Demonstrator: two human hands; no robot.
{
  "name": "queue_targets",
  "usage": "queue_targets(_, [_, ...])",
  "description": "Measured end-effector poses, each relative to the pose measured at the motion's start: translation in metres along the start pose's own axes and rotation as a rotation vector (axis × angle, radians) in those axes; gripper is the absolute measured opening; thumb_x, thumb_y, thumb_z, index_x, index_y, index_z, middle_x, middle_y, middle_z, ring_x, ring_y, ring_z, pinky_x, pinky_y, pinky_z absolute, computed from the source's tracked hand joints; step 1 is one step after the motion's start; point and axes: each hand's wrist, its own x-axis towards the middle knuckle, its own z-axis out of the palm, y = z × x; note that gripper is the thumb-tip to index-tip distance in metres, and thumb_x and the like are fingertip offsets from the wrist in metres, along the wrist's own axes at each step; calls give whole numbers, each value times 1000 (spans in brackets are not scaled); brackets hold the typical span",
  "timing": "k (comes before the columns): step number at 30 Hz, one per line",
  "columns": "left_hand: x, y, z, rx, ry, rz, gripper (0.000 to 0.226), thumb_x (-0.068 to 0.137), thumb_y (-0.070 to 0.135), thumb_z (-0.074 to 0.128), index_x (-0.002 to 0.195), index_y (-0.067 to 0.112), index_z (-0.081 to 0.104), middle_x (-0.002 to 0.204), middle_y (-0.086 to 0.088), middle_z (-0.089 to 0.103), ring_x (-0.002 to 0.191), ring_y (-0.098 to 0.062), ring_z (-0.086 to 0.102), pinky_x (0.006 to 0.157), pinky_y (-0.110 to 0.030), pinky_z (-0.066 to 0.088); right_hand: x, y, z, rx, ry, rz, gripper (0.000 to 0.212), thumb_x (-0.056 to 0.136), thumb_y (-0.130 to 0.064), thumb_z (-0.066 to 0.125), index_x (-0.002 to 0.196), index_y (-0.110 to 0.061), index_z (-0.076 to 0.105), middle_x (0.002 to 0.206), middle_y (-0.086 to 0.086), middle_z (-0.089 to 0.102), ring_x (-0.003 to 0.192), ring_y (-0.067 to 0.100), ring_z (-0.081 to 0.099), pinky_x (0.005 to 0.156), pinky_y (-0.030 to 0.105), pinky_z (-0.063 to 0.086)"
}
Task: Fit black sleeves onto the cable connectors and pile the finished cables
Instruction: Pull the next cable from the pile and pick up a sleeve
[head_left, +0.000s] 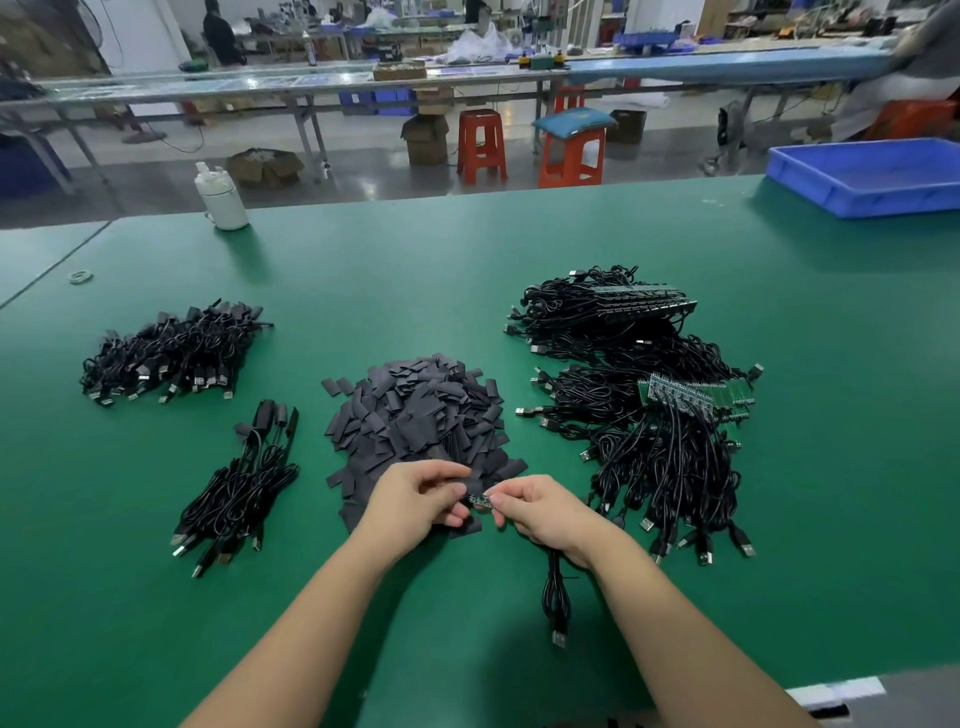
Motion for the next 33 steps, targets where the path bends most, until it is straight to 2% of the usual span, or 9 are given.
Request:
queue_targets(4, [-2, -5, 0, 335, 12, 134, 23, 86, 13, 74, 109, 17, 72, 71, 1, 66, 52, -5, 59, 59, -14, 48, -1, -1, -1, -6, -22, -3, 27, 103, -24, 53, 80, -25, 66, 52, -16, 55, 40, 0, 31, 41, 10, 27])
queue_targets(9, [-2, -5, -5, 665, 41, 350, 25, 86, 31, 73, 110, 29, 73, 89, 13, 60, 82, -3, 56, 75, -8, 37, 3, 2, -4, 53, -37, 27, 26, 103, -26, 53, 81, -19, 66, 54, -13, 52, 43, 5, 29, 41, 16, 24])
queue_targets(11, [-2, -6, -9, 648, 82, 392, 21, 86, 29, 73, 107, 28, 73, 92, 16, 63, 87, -1, 57, 80, -8, 39, 6, 5, -5, 103, -26, 39, 24, 103, -25, 53, 91, -14, 70, 62, -8, 54, 45, 6, 28, 41, 18, 22])
queue_targets(13, [-3, -8, -13, 609, 130, 406, 19, 86, 27, 74, 104, 27, 75, 92, 18, 66, 88, 0, 60, 84, -15, 44, 7, 8, -6, 149, -22, 43, 23, 103, -23, 52, 99, -13, 72, 69, -6, 56, 46, 5, 29, 40, 17, 22])
queue_targets(16, [-3, -11, -17, 590, 140, 405, 18, 85, 25, 75, 103, 25, 76, 92, 17, 68, 89, -2, 62, 85, -21, 48, 8, 10, -7, 187, -24, 45, 23, 103, -23, 51, 101, -13, 72, 70, -7, 56, 46, 5, 29, 40, 17, 23])
queue_targets(21, [-4, -13, -14, 559, 142, 423, 15, 84, 22, 76, 99, 25, 77, 89, 19, 69, 86, 2, 62, 83, -19, 48, 6, 9, -7, 157, -49, 39, 23, 104, -23, 51, 100, -15, 73, 70, -6, 56, 47, 6, 29, 41, 17, 22])
queue_targets(28, [-4, -12, -10, 565, 144, 424, 20, 83, 23, 77, 102, 27, 77, 89, 20, 68, 87, 4, 61, 84, -15, 46, 4, 7, -7, 96, -54, 44, 27, 103, -26, 52, 103, -8, 71, 71, -2, 53, 49, 7, 29, 42, 17, 24])
queue_targets(30, [-4, -12, -11, 577, 131, 412, 21, 83, 24, 77, 103, 28, 76, 89, 20, 68, 86, 4, 61, 83, -15, 46, 3, 6, -6, 58, -65, 43, 28, 103, -28, 51, 100, -8, 71, 70, -2, 52, 49, 8, 29, 43, 18, 24])
queue_targets(33, [-3, -10, -16, 601, 69, 401, 22, 82, 24, 78, 104, 29, 77, 89, 18, 68, 86, 3, 61, 82, -16, 46, 0, 3, -5, 21, -72, 41, 31, 103, -29, 52, 79, -23, 71, 59, -10, 53, 47, 8, 29, 43, 18, 25])
